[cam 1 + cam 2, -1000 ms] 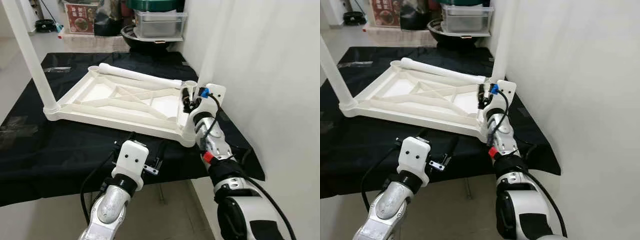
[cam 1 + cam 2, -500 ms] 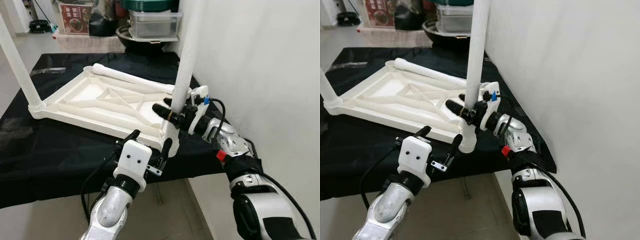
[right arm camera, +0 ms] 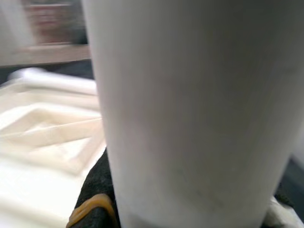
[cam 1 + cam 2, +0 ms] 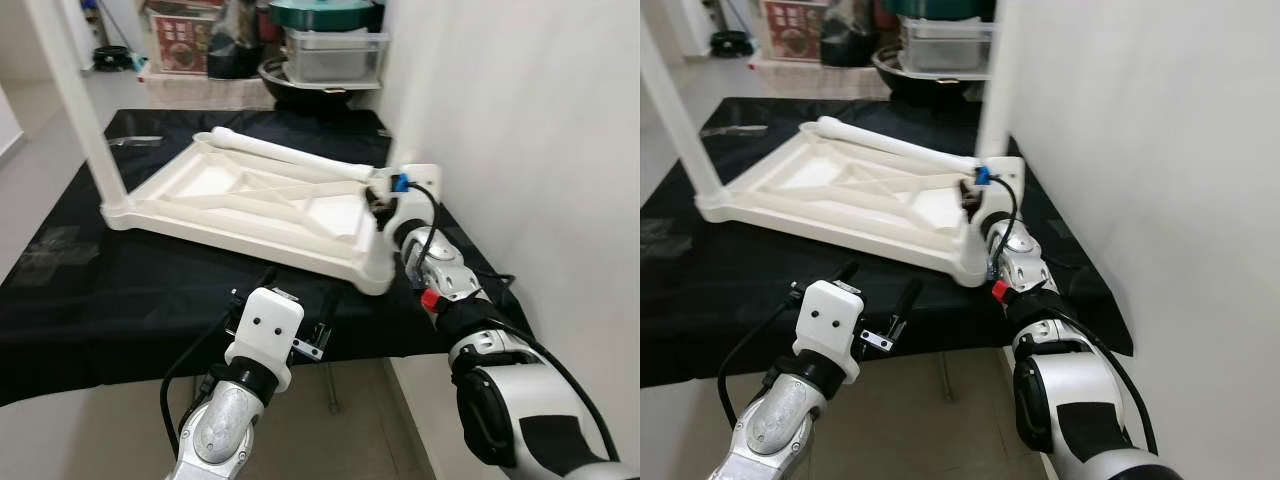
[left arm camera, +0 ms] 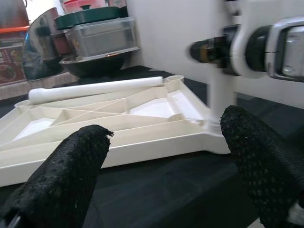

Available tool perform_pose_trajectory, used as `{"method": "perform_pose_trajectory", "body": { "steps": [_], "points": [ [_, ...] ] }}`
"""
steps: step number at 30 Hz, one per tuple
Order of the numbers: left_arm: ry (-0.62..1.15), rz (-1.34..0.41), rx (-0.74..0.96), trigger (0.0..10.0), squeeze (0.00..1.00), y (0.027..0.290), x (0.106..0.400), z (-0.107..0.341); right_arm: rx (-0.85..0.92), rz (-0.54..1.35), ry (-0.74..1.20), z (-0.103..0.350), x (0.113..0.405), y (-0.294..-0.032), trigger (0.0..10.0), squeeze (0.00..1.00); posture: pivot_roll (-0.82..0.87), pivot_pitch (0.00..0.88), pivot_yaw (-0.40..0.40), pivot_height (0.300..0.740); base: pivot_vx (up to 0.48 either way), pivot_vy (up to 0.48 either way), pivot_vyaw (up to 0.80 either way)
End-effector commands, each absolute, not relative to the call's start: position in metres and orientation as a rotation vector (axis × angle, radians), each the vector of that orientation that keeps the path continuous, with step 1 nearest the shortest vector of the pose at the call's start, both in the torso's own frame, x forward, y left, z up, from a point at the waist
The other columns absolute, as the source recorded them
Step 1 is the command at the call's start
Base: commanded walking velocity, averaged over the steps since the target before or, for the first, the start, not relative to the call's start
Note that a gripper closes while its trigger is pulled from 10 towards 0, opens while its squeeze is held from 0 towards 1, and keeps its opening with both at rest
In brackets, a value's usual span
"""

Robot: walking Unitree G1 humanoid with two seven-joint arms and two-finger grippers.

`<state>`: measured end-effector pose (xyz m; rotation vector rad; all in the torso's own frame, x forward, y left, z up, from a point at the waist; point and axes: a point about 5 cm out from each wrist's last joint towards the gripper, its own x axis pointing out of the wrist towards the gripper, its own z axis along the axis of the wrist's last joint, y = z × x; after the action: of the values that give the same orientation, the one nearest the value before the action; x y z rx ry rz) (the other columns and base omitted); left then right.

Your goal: Building children table

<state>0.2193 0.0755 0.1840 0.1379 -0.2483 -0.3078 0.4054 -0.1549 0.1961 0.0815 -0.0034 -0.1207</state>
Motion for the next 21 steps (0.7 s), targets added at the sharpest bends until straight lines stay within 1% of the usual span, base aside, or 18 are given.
{"method": "perform_pose_trajectory", "body": {
  "steps": [1,3,4,5,6,7,8,10,11,12,14,15,16,17,18,21],
  "points": [
    [-0.244,-0.302,0.141,10.0,0.0,0.076,0.218,0.185,0.088,-0.271,0.111,0.172,0.398,-0.167,0.0,0.0,0.11,0.053,-0.095,0.74,0.0,0.0,0.0],
    [-0.244,-0.302,0.141,10.0,0.0,0.076,0.218,0.185,0.088,-0.271,0.111,0.172,0.398,-0.167,0.0,0.0,0.11,0.053,-0.095,0.74,0.0,0.0,0.0],
    [-0.244,-0.307,0.146,10.0,0.0,0.075,0.218,0.185,0.104,-0.288,0.105,0.171,0.397,-0.162,0.0,0.0,0.11,0.054,-0.096,0.74,0.0,0.0,0.0],
    [-0.243,-0.308,0.145,10.0,0.0,0.075,0.217,0.185,0.134,-0.247,0.081,0.174,0.396,-0.149,10.0,0.0,0.11,0.055,-0.098,0.74,0.0,0.0,0.0],
    [-0.244,-0.309,0.147,10.0,0.0,0.075,0.218,0.185,0.159,-0.187,0.049,0.178,0.397,-0.136,10.0,0.0,0.11,0.058,-0.095,0.74,0.0,0.0,0.0],
    [-0.244,-0.309,0.147,10.0,0.0,0.075,0.218,0.185,0.159,-0.187,0.049,0.178,0.397,-0.136,10.0,0.0,0.11,0.058,-0.095,0.74,0.0,0.0,0.0],
    [-0.244,-0.309,0.146,10.0,0.0,0.074,0.218,0.185,0.179,-0.116,-0.004,0.186,0.397,-0.125,10.0,0.0,0.11,0.058,-0.096,0.74,0.0,0.0,0.0],
    [-0.244,-0.309,0.146,10.0,0.0,0.074,0.218,0.185,0.179,-0.116,-0.004,0.186,0.397,-0.125,10.0,0.0,0.11,0.058,-0.096,0.74,0.0,0.0,0.0],
    [-0.245,-0.308,0.147,10.0,0.0,0.074,0.218,0.185,0.196,-0.079,-0.076,0.195,0.397,-0.119,10.0,1.0,0.11,0.057,-0.097,0.74,0.0,0.0,0.0],
    [-0.246,-0.307,0.148,10.0,0.0,0.075,0.218,0.185,0.193,-0.044,-0.135,0.204,0.4,-0.122,10.0,1.0,0.11,0.058,-0.099,0.74,0.0,0.0,0.0],
    [-0.246,-0.307,0.148,10.0,0.0,0.075,0.218,0.185,0.193,-0.044,-0.135,0.204,0.4,-0.122,10.0,1.0,0.11,0.058,-0.099,0.74,0.0,0.0,0.0],
    [-0.246,-0.305,0.149,10.0,0.0,0.075,0.218,0.185,0.192,0.052,-0.182,0.212,0.403,-0.124,10.0,0.0,0.11,0.058,-0.098,0.74,0.0,0.0,0.0],
    [-0.246,-0.305,0.149,10.0,0.0,0.075,0.218,0.185,0.192,0.052,-0.182,0.212,0.403,-0.124,10.0,0.0,0.11,0.058,-0.098,0.74,0.0,0.0,0.0],
    [-0.247,-0.308,0.154,10.0,0.0,0.075,0.218,0.185,0.224,0.275,-0.186,0.219,0.406,-0.13,10.0,0.0,0.11,0.059,-0.102,0.74,0.0,0.0,0.0],
    [-0.247,-0.308,0.154,10.0,0.0,0.075,0.218,0.185,0.224,0.275,-0.186,0.219,0.406,-0.13,10.0,0.0,0.11,0.059,-0.102,0.74,0.0,0.0,0.0],
    [-0.245,-0.308,0.155,10.0,0.0,0.076,0.217,0.185,0.272,0.595,-0.135,0.218,0.4,-0.129,10.0,0.0,0.11,0.059,-0.1,0.74,0.0,0.0,0.0]
  ]
}}
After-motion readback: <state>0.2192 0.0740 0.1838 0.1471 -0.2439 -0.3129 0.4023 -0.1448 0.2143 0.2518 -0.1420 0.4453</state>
